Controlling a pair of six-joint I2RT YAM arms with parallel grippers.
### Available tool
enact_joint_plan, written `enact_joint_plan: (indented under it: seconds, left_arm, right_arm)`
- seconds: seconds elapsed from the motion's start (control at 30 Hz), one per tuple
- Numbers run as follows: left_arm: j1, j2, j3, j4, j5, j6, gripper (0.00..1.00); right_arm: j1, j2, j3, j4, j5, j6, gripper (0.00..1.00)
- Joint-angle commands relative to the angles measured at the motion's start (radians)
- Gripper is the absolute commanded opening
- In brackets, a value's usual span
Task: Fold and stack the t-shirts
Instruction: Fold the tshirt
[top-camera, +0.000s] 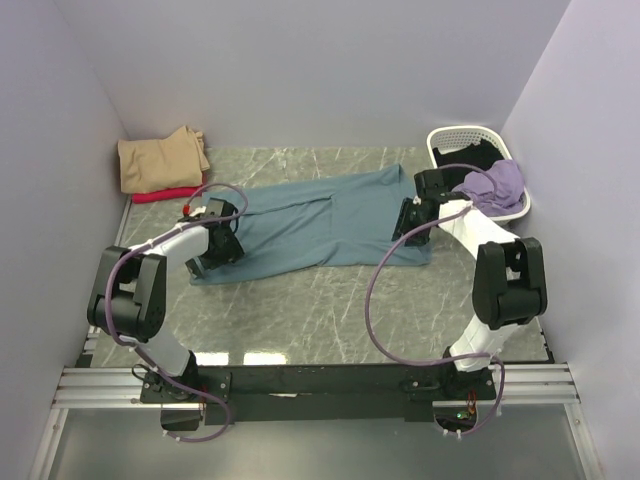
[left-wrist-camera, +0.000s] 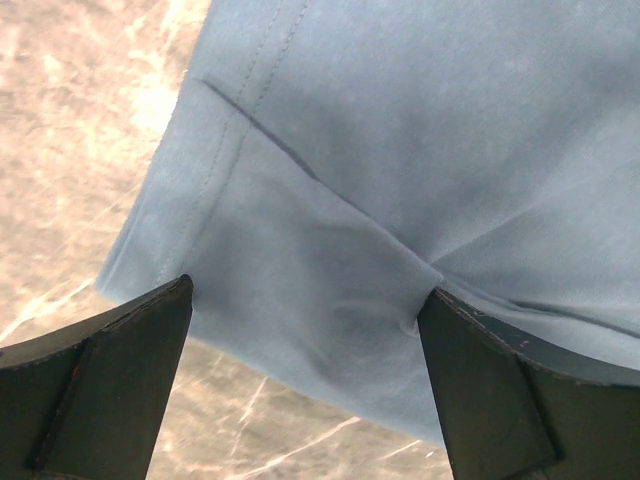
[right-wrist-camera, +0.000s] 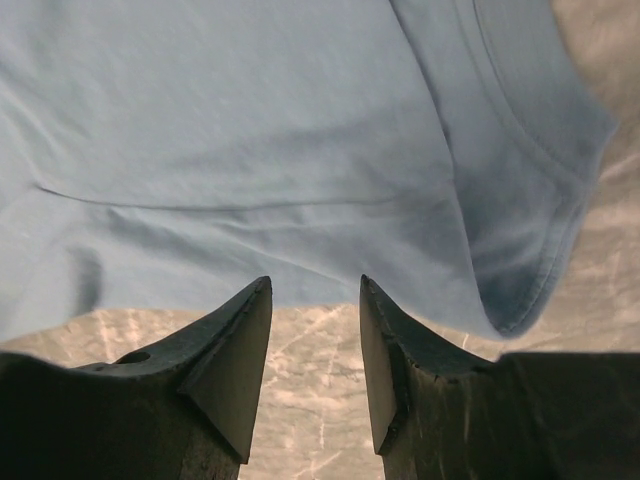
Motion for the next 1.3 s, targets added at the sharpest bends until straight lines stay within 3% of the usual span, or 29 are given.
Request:
enact_joint_plan:
  seconds: [0.0, 0.23, 0.47, 0.8, 1.27]
  left_arm:
    - [-0.004, -0.043, 0.056, -0.114, -0.035, 0.056, 0.99]
    - [-0.034, -0.085, 0.14, -0.138, -0.024, 0.09, 1.0]
    - [-0.04, -0.089, 0.087, -0.099, 0.007, 0.096, 1.0]
    - [-0.042, -0.065, -0.024, -0.004, 0.048, 0.069, 1.0]
    - [-0.042, -0.03, -0.036, 0.015, 0.021, 0.059, 0.99]
  right_arm:
    - [-0.005, -0.066, -0.071, 0.033, 0.023, 0.02, 0.48]
    - [-0.006, -0.139, -0.126, 0.016, 0.176, 0.013, 0.48]
    - [-0.006, -0.158, -0.142, -0.027, 0.307, -0.006, 0.49]
    - [-0.039, -0.144, -0.191, 0.007, 0.286, -0.024, 0.5]
    - [-0.059, -0.064, -0.232, 0.108, 0.221, -0.044, 0.47]
